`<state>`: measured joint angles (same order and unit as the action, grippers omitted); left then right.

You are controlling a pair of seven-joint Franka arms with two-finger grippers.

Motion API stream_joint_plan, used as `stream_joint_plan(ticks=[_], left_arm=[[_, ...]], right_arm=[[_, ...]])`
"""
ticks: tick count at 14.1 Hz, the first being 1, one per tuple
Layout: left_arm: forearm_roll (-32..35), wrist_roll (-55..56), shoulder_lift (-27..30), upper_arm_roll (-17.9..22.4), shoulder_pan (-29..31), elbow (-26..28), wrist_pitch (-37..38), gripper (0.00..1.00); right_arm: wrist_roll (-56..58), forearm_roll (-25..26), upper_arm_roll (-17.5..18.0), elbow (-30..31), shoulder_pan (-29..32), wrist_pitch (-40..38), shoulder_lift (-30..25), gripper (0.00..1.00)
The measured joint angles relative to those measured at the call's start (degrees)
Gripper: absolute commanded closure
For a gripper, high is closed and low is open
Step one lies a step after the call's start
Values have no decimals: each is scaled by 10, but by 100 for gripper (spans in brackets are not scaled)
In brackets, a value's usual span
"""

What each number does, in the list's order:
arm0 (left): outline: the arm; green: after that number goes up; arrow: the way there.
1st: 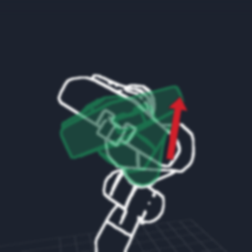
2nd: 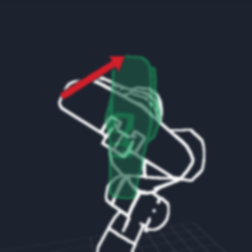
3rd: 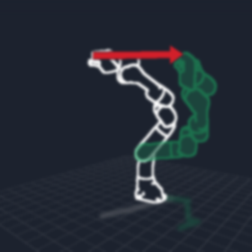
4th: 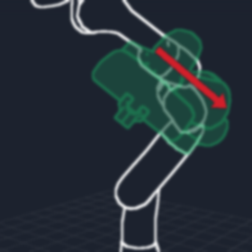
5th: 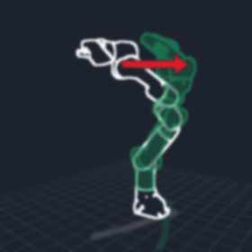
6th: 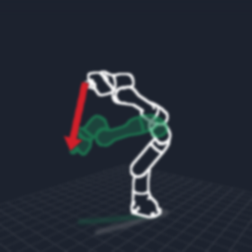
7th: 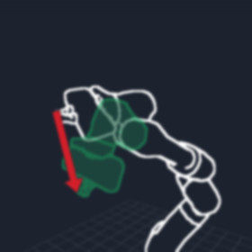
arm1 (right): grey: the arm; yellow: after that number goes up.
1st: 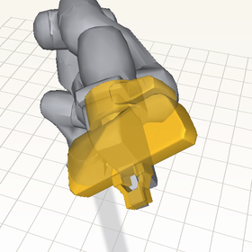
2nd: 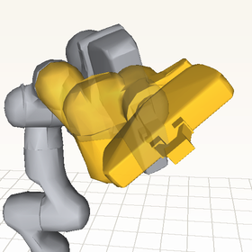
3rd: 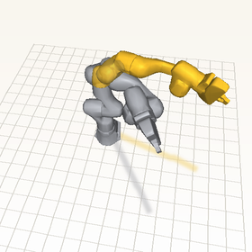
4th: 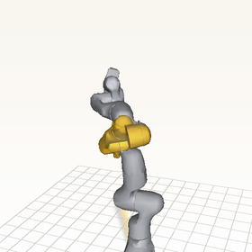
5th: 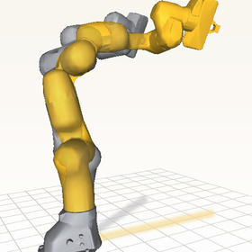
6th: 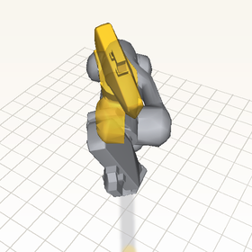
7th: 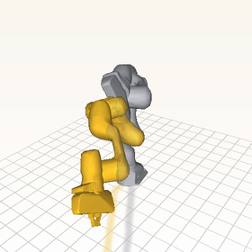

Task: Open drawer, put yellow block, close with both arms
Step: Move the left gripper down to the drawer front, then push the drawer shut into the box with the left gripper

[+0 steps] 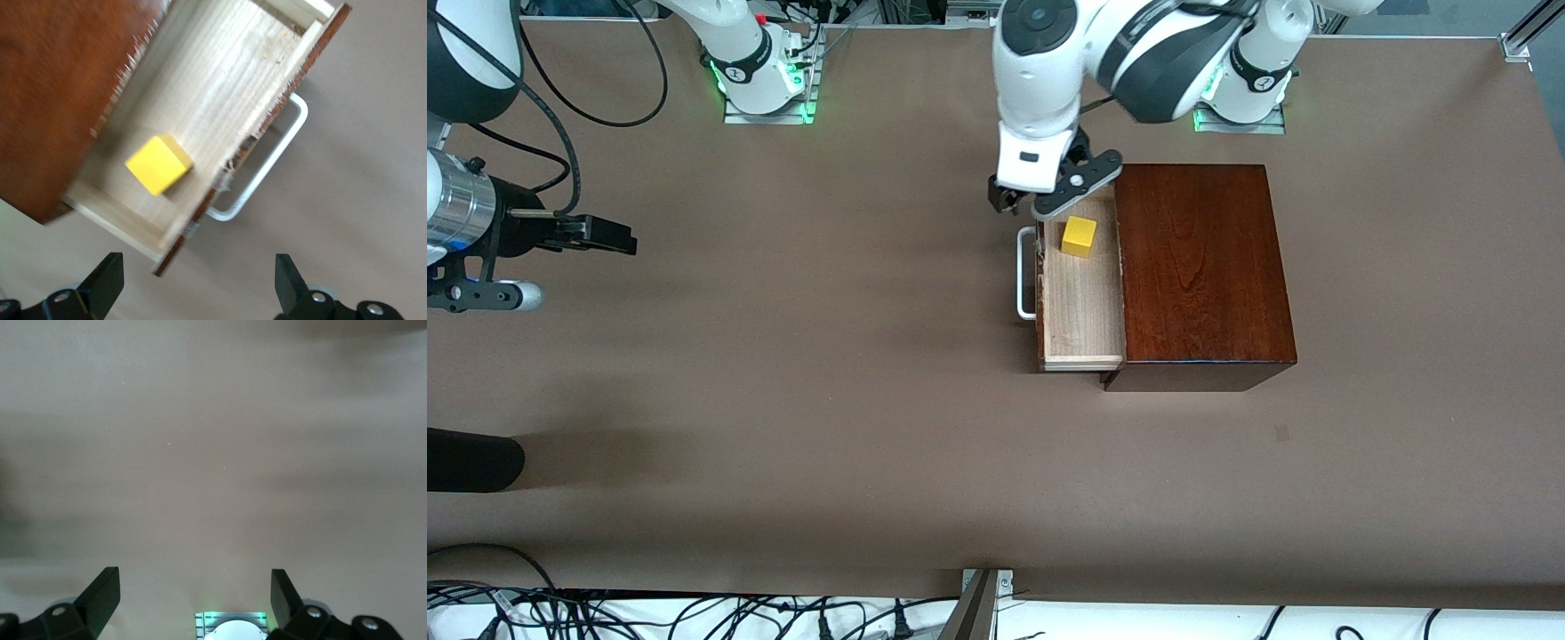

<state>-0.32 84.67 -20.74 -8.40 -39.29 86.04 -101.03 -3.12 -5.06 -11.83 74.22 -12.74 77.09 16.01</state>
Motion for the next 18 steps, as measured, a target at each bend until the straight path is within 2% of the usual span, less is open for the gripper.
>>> stream_joint_plan(ticks=[2, 5, 6, 7, 8, 9, 10, 11, 13, 18], left_arm=[[0, 33, -33, 0, -8, -20, -19, 0], [0, 77, -81, 0, -25, -45, -52, 0], [0, 91, -96, 0, -31, -53, -61, 0], [0, 102, -112, 0, -36, -62, -70, 17], [0, 111, -126, 0, -40, -71, -75, 40], [0, 117, -138, 0, -43, -79, -80, 71], [0, 119, -146, 0, -45, -84, -84, 96], [0, 120, -153, 0, -45, -88, -88, 100], [0, 121, -163, 2, -45, -92, -93, 100], [0, 174, -186, 21, -45, -94, -93, 100]], right_arm=[[0, 17, 69, 58, 60, 44, -37, 0], [0, 20, 107, 160, 93, 99, -105, 0], [0, 20, 131, 179, 111, 104, -121, 0], [0, 21, 160, 191, 133, 108, -132, 0], [0, 24, 182, 198, 148, 110, -139, 0], [0, 32, 193, 202, 154, 111, -141, 0], [0, 37, 197, 204, 156, 111, -141, 0], [0, 39, 198, 205, 156, 112, -139, 0], [0, 39, 193, 205, 148, 116, -137, 0], [-2, 39, 136, 205, 89, 120, -130, 0]])
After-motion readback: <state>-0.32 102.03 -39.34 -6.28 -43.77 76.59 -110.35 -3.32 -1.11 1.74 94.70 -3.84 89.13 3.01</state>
